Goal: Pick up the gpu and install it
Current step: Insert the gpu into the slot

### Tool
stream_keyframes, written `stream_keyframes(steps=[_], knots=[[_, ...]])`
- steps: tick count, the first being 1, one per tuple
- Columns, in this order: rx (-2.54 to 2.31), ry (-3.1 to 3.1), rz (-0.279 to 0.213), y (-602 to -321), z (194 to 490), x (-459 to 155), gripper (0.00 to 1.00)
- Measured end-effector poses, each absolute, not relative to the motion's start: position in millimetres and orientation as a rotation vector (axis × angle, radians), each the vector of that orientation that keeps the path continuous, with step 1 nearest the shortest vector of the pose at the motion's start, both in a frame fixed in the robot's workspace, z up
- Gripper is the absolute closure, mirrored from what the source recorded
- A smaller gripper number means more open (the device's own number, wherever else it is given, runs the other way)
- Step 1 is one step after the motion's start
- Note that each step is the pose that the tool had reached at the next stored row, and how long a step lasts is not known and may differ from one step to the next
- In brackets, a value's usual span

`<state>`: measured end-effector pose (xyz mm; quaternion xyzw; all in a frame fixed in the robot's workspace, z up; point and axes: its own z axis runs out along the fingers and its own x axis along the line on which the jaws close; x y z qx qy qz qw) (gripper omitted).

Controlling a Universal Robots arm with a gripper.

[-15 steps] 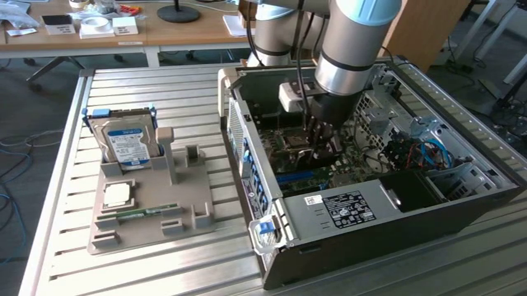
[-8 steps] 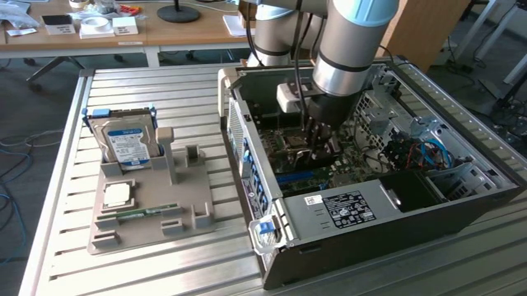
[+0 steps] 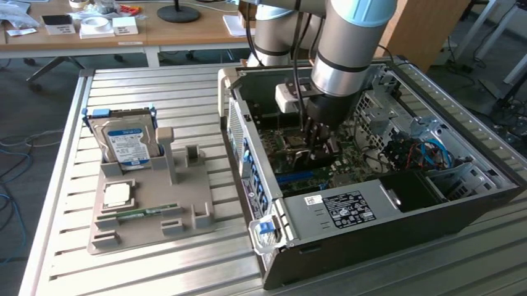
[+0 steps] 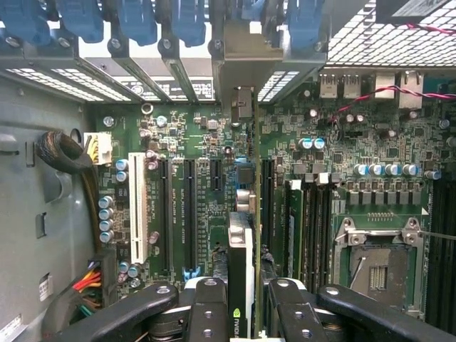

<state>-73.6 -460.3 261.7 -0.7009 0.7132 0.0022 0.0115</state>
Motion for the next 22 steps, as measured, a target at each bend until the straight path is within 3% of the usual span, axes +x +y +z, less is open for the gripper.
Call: stream_keyframes(steps=[22], knots=[[-2.185,2.225,0.007,-459.4,261.5,-78.8,0.73]])
